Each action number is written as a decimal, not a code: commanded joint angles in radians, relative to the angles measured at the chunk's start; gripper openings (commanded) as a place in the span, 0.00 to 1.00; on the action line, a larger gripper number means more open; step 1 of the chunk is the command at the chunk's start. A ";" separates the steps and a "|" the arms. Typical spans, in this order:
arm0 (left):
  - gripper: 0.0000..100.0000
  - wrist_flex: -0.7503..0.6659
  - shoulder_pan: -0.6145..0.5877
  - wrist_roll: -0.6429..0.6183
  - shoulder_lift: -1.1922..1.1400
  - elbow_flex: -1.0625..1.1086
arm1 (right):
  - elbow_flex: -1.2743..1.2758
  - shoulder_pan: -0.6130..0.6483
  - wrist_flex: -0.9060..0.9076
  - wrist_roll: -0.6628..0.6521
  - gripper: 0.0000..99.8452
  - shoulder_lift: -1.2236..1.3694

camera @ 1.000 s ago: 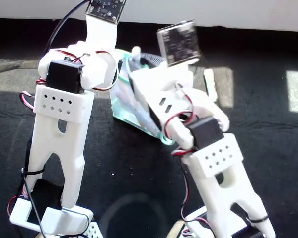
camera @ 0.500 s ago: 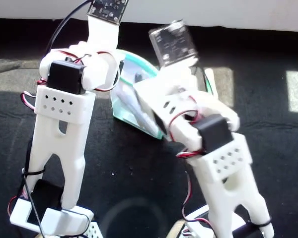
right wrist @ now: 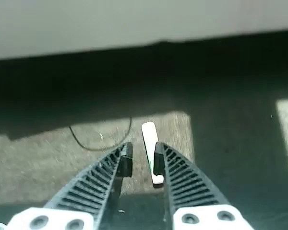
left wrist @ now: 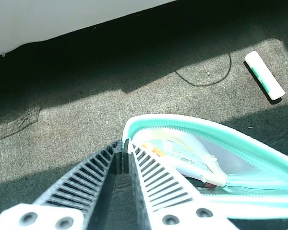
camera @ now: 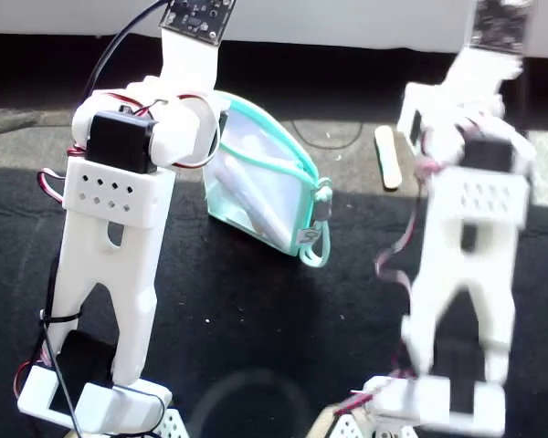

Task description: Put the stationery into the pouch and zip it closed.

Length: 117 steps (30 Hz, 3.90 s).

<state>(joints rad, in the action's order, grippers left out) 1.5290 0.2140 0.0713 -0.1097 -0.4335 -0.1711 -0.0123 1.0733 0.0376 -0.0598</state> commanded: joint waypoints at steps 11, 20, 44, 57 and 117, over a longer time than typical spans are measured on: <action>0.01 0.040 0.038 -0.002 -0.058 0.024 | -0.814 -0.012 0.134 -0.150 0.24 0.911; 0.01 0.040 0.038 -0.002 -0.058 0.024 | -1.244 0.021 0.136 -0.158 0.24 1.314; 0.01 0.040 0.038 -0.002 -0.058 0.024 | -1.589 -0.007 0.696 -0.279 0.01 1.208; 0.01 0.040 0.033 -0.002 -0.058 0.024 | -1.171 -0.008 0.696 -0.130 0.01 0.677; 0.01 0.044 0.031 0.000 -0.058 0.021 | 0.799 0.018 0.122 -0.213 0.16 -0.059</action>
<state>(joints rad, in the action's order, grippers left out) 1.5290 0.2140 0.0713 -0.1097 -0.4335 0.6575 0.0015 1.2175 -0.1665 -0.1181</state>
